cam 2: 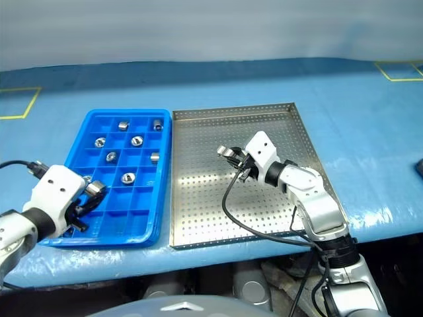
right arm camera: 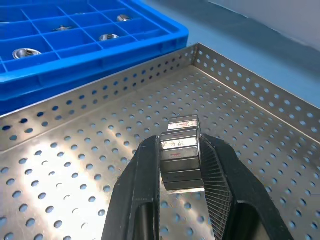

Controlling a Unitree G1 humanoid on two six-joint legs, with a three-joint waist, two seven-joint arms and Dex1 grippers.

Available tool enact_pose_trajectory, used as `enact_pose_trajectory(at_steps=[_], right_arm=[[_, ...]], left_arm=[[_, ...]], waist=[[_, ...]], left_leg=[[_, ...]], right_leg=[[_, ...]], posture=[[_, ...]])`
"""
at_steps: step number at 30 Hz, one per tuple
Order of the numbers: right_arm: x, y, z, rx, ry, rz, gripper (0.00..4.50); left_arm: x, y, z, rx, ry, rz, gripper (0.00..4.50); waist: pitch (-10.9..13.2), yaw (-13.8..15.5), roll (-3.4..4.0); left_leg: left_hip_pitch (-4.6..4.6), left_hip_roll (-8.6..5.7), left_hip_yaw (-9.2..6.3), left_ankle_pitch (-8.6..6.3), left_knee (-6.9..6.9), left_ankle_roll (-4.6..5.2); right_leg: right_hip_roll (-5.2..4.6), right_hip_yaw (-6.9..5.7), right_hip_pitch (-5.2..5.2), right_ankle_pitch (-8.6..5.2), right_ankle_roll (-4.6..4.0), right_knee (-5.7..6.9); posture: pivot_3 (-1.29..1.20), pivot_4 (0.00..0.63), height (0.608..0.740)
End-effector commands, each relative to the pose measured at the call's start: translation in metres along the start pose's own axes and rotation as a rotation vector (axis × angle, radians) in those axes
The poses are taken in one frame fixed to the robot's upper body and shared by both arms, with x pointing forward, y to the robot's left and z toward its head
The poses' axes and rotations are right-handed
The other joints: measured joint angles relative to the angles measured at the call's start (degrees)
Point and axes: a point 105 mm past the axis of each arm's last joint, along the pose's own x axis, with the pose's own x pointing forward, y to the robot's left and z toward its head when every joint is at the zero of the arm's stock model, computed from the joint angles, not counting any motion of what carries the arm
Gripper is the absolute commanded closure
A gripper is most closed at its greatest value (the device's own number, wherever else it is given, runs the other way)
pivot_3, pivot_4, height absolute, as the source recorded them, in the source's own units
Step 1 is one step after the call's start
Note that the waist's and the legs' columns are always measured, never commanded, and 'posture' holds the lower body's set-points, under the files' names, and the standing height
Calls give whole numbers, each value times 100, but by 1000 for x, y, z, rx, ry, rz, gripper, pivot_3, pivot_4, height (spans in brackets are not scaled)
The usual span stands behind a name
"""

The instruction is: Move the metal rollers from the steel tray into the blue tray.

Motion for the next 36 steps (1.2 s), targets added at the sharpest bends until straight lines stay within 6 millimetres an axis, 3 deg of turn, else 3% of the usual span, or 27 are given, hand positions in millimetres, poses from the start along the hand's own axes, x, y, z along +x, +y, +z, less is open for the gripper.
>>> enact_pose_trajectory(at_steps=[1,6,17,26,30,36], right_arm=[[4,1,18,-52,-64,18,3696],[7,2,21,-57,-73,33,3696],[5,4,21,-58,-74,36,3696],[1,0,20,-60,-72,7,3696],[2,0,20,-61,-76,5,3696],[2,0,21,-63,-79,0,3696]], left_arm=[[-3,3,0,-1,-7,62,3229],[12,6,-18,-52,58,93,3229],[46,1,-3,-94,3,61,3229],[48,3,-6,-76,22,56,3229],[45,6,2,-101,-19,70,1993],[38,2,18,-116,-97,27,1993]], waist=[[-1,115,-1],[-1,300,-1],[-2,317,-2],[-2,280,-2],[-2,273,-2],[-2,267,-3]], left_leg=[[-1,-1,-10,0,0,0],[-4,-3,-26,-1,0,-4],[-6,-4,-42,6,0,-15],[-7,-3,-41,5,-2,-15],[-6,-3,-42,6,-2,-16],[-7,-4,-42,5,-2,-15]], right_leg=[[-3,-12,5,-6,-10,-3],[-18,-34,12,-11,-19,-6],[-21,-51,17,-10,-17,-4],[-21,-51,15,-11,-19,-5],[-21,-51,15,-11,-19,-4],[-22,-53,16,-11,-18,-5]], posture=[[3,150,740],[8,150,740],[-19,150,740],[-40,150,740],[-40,150,740],[-47,150,740]])
